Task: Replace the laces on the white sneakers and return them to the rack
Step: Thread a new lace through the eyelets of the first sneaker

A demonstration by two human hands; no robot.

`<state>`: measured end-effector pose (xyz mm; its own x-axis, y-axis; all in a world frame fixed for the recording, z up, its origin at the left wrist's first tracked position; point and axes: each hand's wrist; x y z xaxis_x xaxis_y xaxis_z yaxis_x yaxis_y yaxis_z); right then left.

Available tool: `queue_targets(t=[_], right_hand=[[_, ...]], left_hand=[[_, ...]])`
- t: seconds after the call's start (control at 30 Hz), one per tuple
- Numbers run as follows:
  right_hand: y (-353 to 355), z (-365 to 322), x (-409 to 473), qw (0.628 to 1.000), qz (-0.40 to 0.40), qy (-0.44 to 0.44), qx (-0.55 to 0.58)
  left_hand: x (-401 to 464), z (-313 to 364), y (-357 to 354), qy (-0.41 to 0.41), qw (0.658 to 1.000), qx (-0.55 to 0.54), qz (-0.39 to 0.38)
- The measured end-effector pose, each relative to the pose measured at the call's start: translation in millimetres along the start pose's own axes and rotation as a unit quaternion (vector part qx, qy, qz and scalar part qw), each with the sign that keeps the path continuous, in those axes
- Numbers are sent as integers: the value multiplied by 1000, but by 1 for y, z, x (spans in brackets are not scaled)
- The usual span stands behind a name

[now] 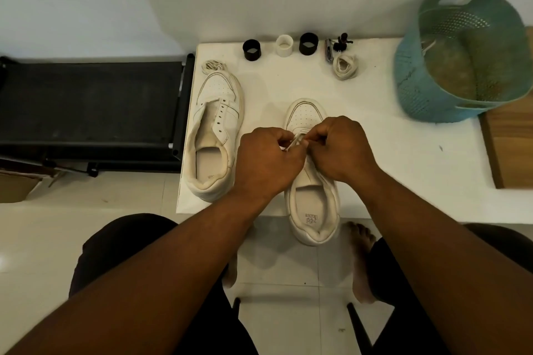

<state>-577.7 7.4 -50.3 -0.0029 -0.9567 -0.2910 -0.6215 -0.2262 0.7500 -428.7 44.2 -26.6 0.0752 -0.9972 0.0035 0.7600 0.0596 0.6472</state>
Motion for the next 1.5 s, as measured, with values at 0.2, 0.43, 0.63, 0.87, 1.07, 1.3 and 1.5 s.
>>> queue_targets(t=[0.2, 0.43, 0.63, 0.87, 1.07, 1.3, 1.5], right_hand=[[-10, 4, -6, 996, 55, 26, 65], [-13, 9, -4, 992, 54, 11, 110], [-5, 5, -6, 996, 44, -5, 79], [10, 0, -5, 999, -19, -10, 41], [13, 0, -6, 999, -33, -26, -7], [10, -2, -7, 997, -3, -40, -65], [14, -3, -8, 995, 11, -49, -82]], left_hand=[[3, -8, -1, 17, 999, -29, -21], [4, -17, -5, 59, 989, -133, -22], [12, -25, -9, 9, 997, -77, -2], [18, -22, -10, -12, 997, -80, 15], [28, 3, 22, -5, 928, -372, 21], [41, -12, 23, -163, 950, 193, -183], [46, -8, 26, -156, 965, 189, -95]])
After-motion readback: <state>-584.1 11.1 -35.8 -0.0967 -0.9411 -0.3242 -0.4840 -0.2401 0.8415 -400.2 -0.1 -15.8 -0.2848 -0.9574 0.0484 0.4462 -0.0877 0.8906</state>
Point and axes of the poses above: each hand's wrist, its own x-axis towards the middle knuckle, its own y-axis out of the back of the hand, z = x × y, and after that the axes turned 9 degrees about -y, right-handed
